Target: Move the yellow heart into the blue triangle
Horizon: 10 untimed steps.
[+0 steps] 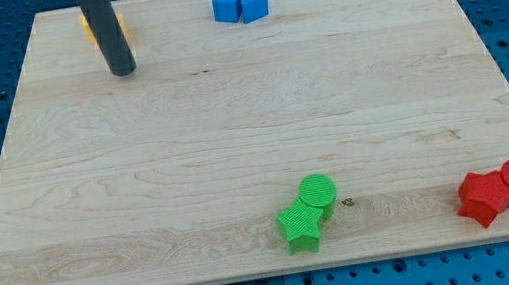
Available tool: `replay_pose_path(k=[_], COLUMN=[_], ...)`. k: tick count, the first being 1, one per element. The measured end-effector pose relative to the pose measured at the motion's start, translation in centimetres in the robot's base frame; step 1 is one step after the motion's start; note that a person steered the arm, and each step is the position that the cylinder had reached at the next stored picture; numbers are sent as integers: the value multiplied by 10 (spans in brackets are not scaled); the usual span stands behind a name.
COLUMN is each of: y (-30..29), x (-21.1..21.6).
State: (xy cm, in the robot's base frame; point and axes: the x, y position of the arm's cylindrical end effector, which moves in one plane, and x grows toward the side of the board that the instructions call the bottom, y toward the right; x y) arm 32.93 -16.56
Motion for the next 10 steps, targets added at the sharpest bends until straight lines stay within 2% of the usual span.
replay_pose_path(k=[1,3,7,10], y=[-32,-44,-6,-3], x=[-20,-53,-67,-74])
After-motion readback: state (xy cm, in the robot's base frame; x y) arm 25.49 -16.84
